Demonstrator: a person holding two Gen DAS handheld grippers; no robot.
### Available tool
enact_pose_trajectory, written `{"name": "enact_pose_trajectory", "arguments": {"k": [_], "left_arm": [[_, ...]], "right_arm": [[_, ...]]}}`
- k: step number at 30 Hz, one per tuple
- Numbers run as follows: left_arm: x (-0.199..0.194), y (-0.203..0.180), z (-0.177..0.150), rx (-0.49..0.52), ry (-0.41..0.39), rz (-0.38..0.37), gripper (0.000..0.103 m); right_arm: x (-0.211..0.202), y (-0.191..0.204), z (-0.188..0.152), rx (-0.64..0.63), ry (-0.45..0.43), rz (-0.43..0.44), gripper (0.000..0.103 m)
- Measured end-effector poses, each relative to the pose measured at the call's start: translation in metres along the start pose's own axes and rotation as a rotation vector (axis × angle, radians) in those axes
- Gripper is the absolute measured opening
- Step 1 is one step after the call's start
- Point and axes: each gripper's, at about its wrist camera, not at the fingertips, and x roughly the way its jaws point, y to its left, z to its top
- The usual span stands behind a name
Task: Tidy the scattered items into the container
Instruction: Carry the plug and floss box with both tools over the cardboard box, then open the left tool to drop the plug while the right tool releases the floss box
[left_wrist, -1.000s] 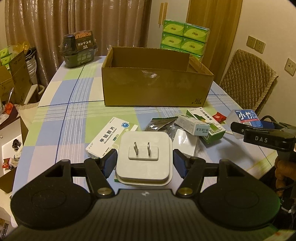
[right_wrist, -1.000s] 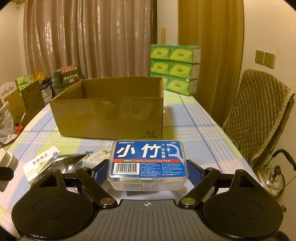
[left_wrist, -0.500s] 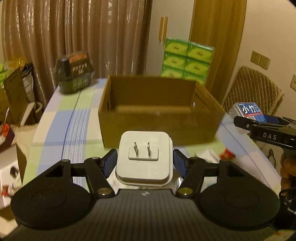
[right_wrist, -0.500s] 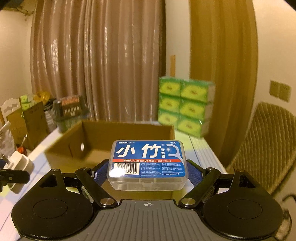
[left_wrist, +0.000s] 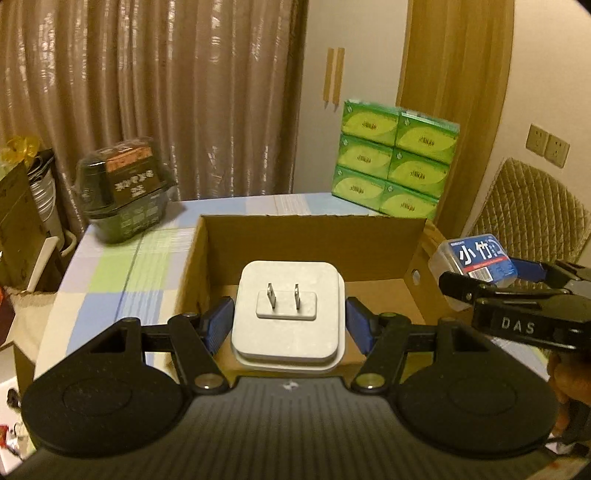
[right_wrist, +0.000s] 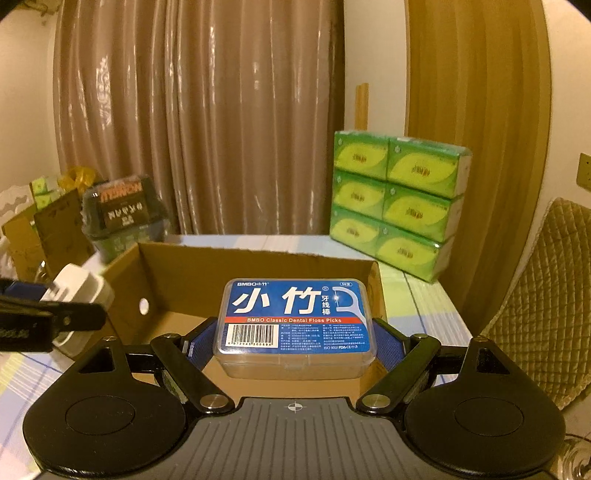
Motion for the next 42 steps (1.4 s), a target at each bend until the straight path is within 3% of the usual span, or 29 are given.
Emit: {"name": "enact_pose_trajectory", "arguments": {"k": [11,13,24,26,27,31,37,42], "left_arm": [[0.064,0.0,-0.006,-0.009,0.056,0.001,0.061],[0.065,0.001,-0.005,-0.013,0.044,0.008,0.069],[0.027,0.025,-0.004,-0.068,-0.022,0.037,0.076],[0.019,0.028,-0.007,-0.079,-0.024,0.038,0.076],[0.015,0.03,-0.009,-0.084,-0.024,0.036,0.077],[-0.003,0.032,-0.021,-0.094,-0.029,0.039,0.079],[-0.034,0.029,-0.049,-0.099,-0.019,0.036,0.08],[-0.068,0.021,-0.08,-0.092,-0.003,0.051,0.08]], "right_arm": [[0.026,-0.015,-0.005,-0.004,0.035,-0.012,0.083],[0.029,-0.016,-0.006,-0.003,0.039,-0.013,0.083],[0.033,-0.003,0.001,-0.017,0.039,0.033,0.083],[0.034,0.001,0.003,-0.025,0.037,0.062,0.091],[0.032,0.002,0.004,-0.028,0.028,0.057,0.101],[0.017,0.002,0.008,-0.026,-0.006,0.058,0.101],[-0.025,-0.008,0.001,0.021,-0.042,0.039,0.101],[-0.076,-0.019,-0.027,0.065,-0.046,0.024,0.101]]}}
